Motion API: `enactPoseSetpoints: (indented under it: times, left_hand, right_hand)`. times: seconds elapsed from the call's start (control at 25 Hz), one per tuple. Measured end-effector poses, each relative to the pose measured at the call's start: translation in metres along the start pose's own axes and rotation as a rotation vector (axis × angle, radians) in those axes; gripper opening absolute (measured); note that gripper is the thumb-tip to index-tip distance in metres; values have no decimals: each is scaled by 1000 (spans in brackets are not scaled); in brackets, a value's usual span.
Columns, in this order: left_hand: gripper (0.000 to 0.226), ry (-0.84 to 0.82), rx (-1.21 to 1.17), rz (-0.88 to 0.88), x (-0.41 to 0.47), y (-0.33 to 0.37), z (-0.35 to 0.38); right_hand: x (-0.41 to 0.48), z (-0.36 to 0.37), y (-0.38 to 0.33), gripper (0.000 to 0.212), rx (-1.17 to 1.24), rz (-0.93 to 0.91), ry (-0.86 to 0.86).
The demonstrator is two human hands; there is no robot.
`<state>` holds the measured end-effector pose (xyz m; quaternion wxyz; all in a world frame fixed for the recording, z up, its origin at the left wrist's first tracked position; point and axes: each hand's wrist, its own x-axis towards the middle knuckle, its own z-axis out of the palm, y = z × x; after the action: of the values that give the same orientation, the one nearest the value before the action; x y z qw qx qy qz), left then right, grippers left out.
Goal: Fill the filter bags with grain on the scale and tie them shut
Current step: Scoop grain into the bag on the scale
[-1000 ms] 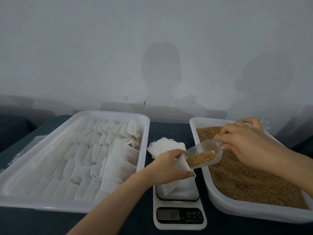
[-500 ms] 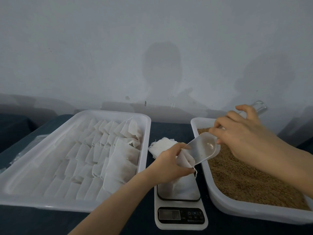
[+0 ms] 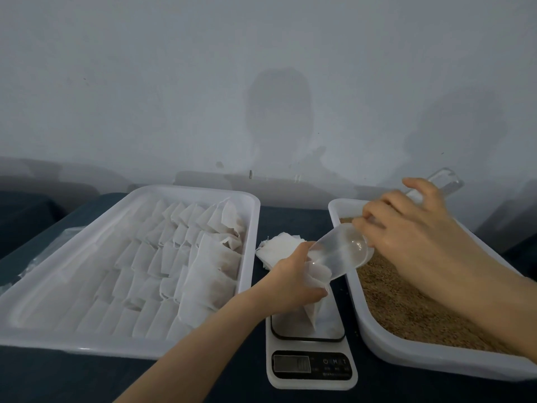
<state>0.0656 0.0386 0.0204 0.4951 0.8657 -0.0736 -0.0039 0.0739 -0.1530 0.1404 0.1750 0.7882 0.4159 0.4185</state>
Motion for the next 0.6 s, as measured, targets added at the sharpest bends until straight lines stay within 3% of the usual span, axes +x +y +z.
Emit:
enactPoseSetpoints:
  times: [0.16,0.36,0.52,0.6]
  left_hand:
    - [79,-13,12,-20,1,-1,0]
    - [79,-20,23,-27,1,-4,1]
    - [80,-15,19,-32,3,-5,2]
    - [82,-19,1,-41,4,-5,2]
  right_hand:
    - [-14,8,36,42,9,149,39]
    - [-68,57,91,24,-27,265,-71]
    - [-116,85,98,54,-4,246,-231]
    - [-131,90,91,58,11,238,-272]
